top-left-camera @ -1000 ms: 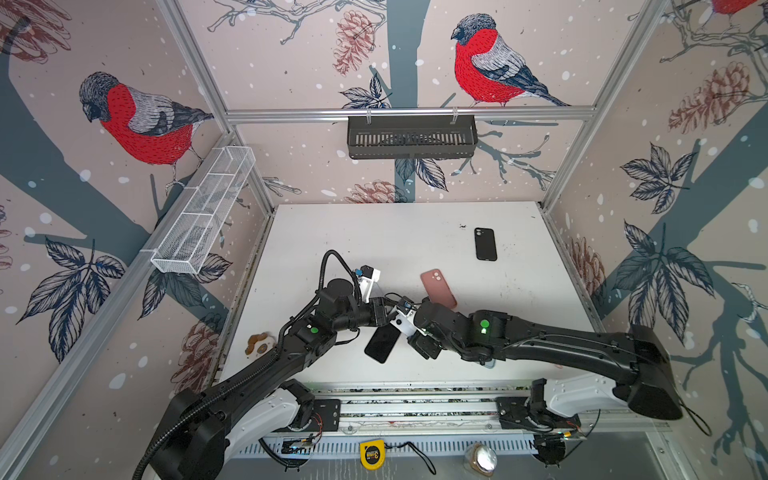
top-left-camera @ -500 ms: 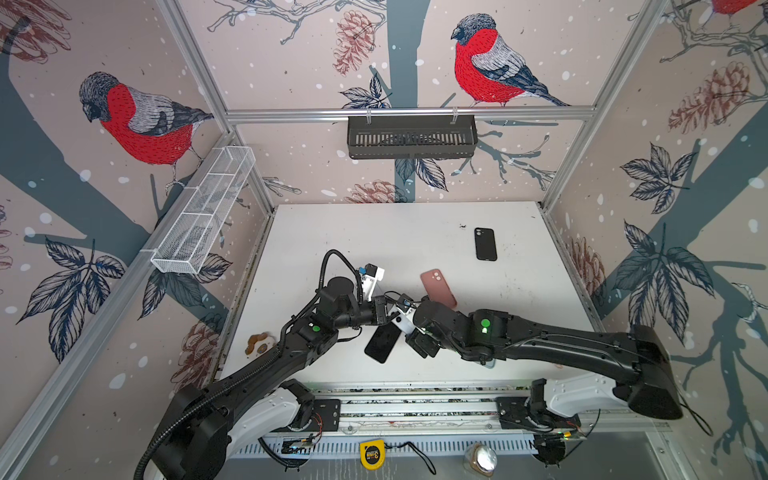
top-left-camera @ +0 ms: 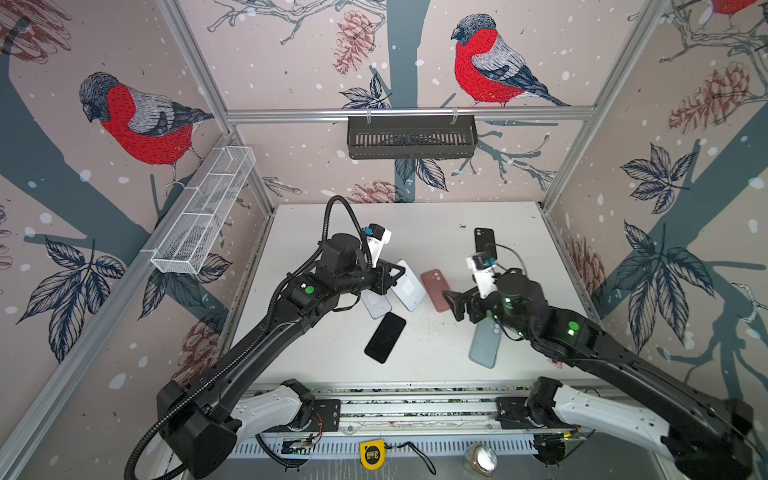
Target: Put the phone into the phone case
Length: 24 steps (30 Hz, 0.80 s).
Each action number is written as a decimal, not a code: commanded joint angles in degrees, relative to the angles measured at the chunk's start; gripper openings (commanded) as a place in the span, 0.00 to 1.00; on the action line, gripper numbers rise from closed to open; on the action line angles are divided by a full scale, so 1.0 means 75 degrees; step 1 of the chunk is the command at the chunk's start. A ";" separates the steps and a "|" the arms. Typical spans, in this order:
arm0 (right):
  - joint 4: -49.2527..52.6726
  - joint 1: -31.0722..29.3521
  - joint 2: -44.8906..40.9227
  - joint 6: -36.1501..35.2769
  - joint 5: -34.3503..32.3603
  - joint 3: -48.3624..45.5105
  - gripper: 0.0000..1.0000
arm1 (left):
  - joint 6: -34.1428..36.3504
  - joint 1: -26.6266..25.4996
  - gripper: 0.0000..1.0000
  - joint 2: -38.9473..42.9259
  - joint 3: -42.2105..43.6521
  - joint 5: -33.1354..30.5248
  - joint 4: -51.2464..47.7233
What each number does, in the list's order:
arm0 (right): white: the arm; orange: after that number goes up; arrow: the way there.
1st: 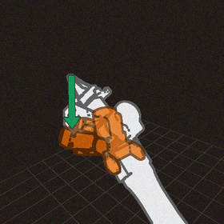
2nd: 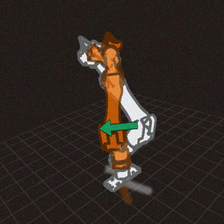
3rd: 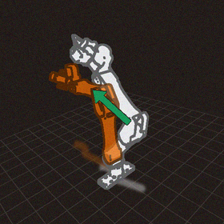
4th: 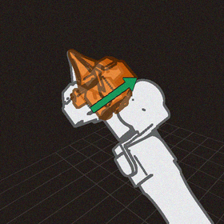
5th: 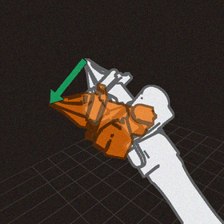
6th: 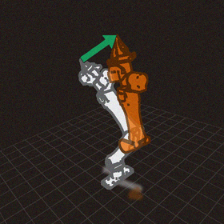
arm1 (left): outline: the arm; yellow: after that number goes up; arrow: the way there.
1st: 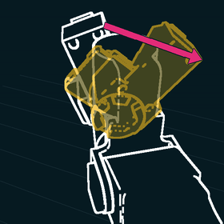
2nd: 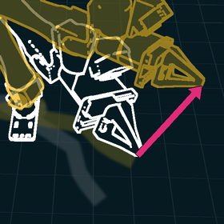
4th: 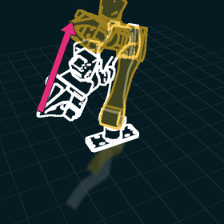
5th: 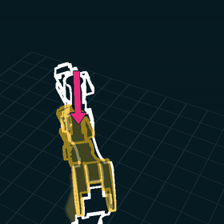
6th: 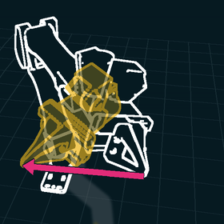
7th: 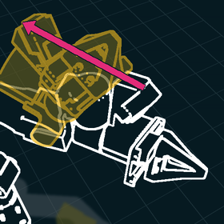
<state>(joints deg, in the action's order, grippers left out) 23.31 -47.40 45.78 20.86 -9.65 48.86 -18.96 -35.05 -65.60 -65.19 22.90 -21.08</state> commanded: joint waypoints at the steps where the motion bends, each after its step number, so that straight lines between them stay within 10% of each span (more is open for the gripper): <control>1: -0.0742 0.1046 -0.0623 0.1155 0.1598 -0.0479 1.00 | 0.1501 -0.0081 0.00 -0.0102 -0.0601 -0.0752 -0.0847; 9: -0.0792 0.3214 0.0318 0.1864 0.5143 -0.0492 1.00 | 0.5450 -0.1246 0.00 0.1812 0.1612 -0.0554 0.1356; 24: -0.2679 0.3341 0.0538 0.2296 0.8295 -0.1619 0.99 | 1.0431 -0.1664 0.00 0.3620 0.4004 0.1321 0.2870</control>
<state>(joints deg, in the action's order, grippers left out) 9.93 -22.50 49.15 34.79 44.05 37.26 46.52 -47.27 -39.29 -36.07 26.98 -5.02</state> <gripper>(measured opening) 0.998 0.133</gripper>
